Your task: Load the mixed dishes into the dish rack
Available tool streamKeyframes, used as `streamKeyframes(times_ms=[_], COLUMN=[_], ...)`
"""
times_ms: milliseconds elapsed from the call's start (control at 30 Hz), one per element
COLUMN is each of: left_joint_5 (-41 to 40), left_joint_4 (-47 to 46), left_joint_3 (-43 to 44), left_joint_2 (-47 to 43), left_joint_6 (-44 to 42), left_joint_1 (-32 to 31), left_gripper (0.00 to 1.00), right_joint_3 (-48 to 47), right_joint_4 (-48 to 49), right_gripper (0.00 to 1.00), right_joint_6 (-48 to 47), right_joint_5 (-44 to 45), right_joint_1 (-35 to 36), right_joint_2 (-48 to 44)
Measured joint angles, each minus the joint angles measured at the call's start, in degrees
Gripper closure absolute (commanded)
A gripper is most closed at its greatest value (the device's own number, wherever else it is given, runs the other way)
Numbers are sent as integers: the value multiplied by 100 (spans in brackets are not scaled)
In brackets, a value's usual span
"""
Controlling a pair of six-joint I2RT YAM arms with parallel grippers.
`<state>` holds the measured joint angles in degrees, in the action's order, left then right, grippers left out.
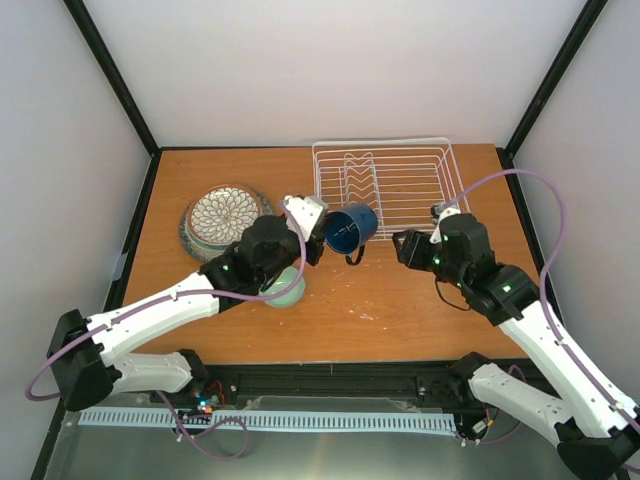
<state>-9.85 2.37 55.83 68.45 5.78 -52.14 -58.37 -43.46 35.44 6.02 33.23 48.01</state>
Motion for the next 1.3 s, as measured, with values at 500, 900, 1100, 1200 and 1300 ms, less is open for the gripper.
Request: streamKeyframes(times_ms=[500, 900, 1100, 1200, 1300], left_joint_5=[-568, 1025, 1589, 1790, 1932], left_joint_4=[-4048, -4994, -4994, -4994, -4992], left_joint_3=[-1235, -1244, -1244, -1237, -1228], left_joint_2=[-4, 219, 549, 702, 831], left_joint_6=[-1274, -11, 494, 660, 767], left_joint_1=[2, 695, 811, 811, 813], left_gripper=[99, 99, 99, 99, 99], right_joint_3=[3080, 4085, 3821, 3744, 3731], right_joint_4=[5401, 12354, 12900, 12902, 12900], right_gripper=[30, 34, 34, 35, 35], right_joint_6=[2531, 5971, 6349, 6413, 6448], right_joint_5=[-5104, -6011, -6183, -6245, -6277], right_joint_1=[-2177, -2330, -2334, -2334, -2334], right_joint_2=[-22, 2070, 2057, 2109, 2192])
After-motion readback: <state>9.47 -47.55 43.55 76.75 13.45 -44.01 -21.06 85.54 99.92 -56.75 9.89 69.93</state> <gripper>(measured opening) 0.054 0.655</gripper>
